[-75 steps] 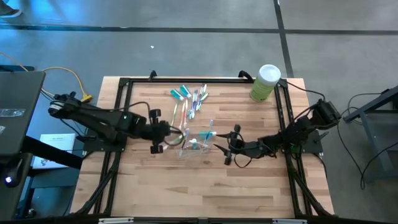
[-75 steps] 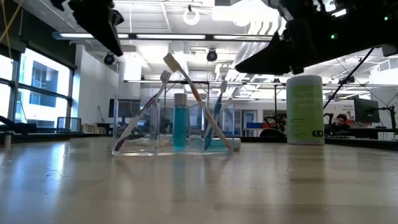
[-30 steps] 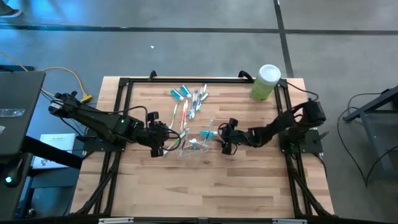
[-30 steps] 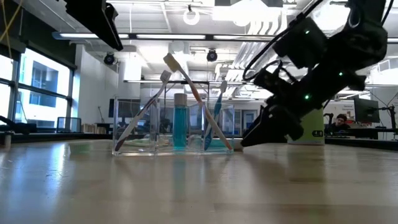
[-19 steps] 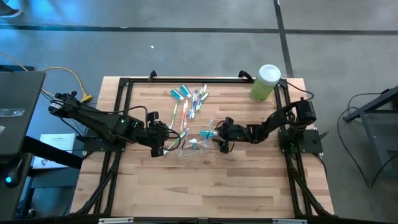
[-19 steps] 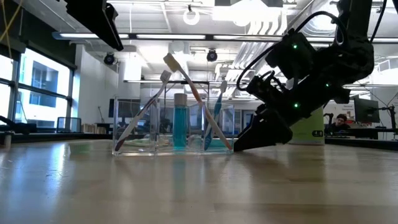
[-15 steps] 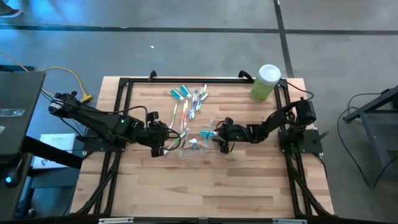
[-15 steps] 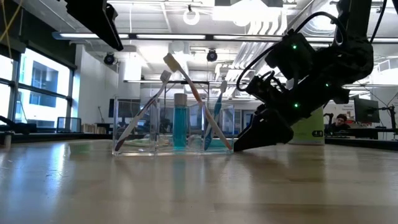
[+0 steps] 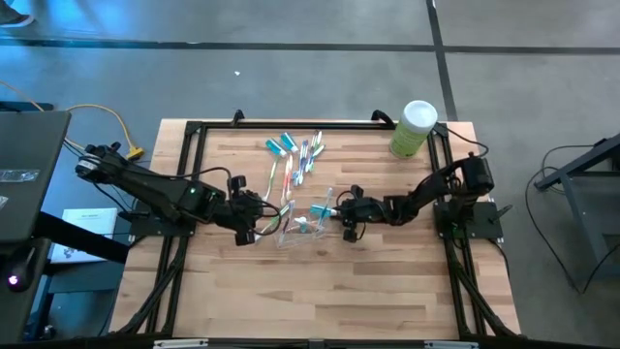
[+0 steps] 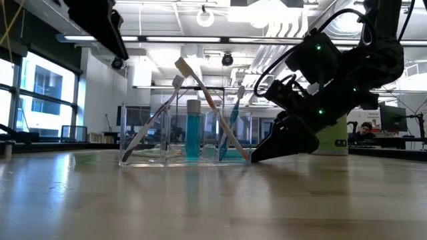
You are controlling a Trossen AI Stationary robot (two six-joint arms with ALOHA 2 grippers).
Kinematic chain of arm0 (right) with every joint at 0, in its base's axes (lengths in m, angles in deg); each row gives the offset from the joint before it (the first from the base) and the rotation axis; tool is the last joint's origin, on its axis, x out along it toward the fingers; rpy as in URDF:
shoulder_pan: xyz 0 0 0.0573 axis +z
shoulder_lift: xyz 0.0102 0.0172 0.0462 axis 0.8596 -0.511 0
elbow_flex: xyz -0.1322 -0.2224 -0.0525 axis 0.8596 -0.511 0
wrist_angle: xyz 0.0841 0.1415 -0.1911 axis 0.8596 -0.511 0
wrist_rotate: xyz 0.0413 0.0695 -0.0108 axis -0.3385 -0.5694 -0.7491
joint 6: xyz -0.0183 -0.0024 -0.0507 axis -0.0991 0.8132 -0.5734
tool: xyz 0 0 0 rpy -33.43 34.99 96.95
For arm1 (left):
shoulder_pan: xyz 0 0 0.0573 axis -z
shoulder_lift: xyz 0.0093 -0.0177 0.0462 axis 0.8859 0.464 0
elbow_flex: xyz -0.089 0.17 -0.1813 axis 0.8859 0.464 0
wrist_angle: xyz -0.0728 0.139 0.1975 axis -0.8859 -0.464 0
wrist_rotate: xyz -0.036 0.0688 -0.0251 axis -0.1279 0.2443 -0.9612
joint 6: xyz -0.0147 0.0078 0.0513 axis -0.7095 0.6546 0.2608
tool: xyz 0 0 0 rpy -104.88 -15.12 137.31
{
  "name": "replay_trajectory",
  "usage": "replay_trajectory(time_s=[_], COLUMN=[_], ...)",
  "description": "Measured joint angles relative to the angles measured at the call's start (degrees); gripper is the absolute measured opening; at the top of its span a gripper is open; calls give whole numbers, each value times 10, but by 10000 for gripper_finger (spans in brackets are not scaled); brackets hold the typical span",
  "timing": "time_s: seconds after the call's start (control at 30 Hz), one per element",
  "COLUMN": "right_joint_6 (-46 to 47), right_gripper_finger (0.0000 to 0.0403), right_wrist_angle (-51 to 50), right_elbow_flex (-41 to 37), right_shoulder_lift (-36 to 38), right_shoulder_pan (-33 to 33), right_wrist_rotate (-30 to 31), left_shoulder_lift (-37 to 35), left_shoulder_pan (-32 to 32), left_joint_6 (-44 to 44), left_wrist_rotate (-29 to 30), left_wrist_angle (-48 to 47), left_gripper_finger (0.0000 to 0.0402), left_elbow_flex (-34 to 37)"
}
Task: Pick & Place toothbrushing station
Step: Put the blue mouthwash into the transparent organizer
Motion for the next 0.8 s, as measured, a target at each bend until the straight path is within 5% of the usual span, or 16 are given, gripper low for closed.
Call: replay_trajectory(time_s=[0.2, 0.53, 0.8], right_joint_6=[14, 98, 81], right_gripper_finger=[84, 84, 84], right_wrist_angle=[-79, -340, -395], right_elbow_flex=[-1, -3, 5], right_shoulder_lift=[43, 255, 374], right_shoulder_pan=[42, 150, 252], right_wrist_rotate=[82, 220, 287], left_shoulder_lift=[0, 0, 0], left_shoulder_pan=[11, 52, 99], left_joint_6=[-17, -74, -124], left_wrist_rotate=[-1, 6, 8], left_wrist_angle=[36, 49, 83], left_gripper_finger=[168, 168, 168], left_elbow_flex=[49, 64, 64])
